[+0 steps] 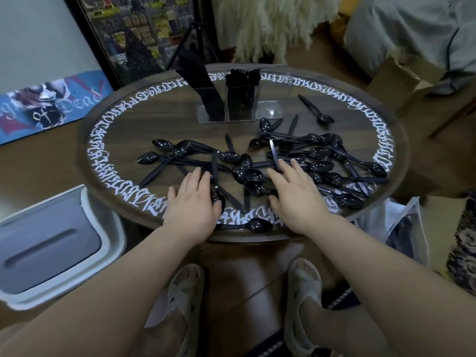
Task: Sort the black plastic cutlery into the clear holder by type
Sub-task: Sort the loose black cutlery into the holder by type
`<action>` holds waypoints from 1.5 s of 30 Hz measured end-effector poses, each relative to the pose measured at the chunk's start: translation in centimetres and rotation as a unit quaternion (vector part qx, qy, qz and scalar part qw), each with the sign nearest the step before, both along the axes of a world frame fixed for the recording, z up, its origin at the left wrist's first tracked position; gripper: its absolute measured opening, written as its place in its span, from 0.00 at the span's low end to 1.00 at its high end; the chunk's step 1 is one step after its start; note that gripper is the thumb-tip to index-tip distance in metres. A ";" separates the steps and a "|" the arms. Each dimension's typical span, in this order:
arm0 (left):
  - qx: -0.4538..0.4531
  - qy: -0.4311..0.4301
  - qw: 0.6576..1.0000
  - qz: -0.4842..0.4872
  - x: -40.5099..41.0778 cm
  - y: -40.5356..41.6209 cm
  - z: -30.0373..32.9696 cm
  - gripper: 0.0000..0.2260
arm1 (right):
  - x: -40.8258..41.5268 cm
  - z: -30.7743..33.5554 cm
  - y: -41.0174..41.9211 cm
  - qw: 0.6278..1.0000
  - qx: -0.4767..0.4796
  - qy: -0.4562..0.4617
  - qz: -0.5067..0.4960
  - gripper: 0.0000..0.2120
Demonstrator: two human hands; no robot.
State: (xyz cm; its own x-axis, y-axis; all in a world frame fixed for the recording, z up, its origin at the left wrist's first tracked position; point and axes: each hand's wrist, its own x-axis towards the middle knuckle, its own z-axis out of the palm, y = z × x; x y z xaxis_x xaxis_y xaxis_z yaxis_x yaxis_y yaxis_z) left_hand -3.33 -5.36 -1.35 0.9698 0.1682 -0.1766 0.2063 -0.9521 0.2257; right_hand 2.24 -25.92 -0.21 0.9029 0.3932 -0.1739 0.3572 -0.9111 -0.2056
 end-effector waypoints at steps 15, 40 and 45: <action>0.051 0.060 0.988 -0.136 2.2 -5.2 -0.2 0.42 | 1.1 -0.5 -5.4 0.988 -0.052 0.052 -0.139 0.33; 0.022 0.001 0.995 -0.096 2.8 -4.7 -0.4 0.27 | 3.4 -0.9 -7.7 0.997 -0.013 -0.013 -0.078 0.21; 0.013 -0.006 0.996 -0.092 2.8 -5.0 -0.1 0.28 | 3.9 -1.5 -7.0 0.995 -0.029 -0.080 -0.059 0.13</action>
State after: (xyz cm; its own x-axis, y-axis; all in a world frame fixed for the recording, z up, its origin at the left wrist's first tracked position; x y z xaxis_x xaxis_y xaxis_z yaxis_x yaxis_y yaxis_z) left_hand -0.50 -10.40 -1.43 0.9866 -0.0086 -0.1628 0.0249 -0.9790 0.2025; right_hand 6.11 -32.91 -1.75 0.9600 0.2768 -0.0433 0.2715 -0.9573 -0.0998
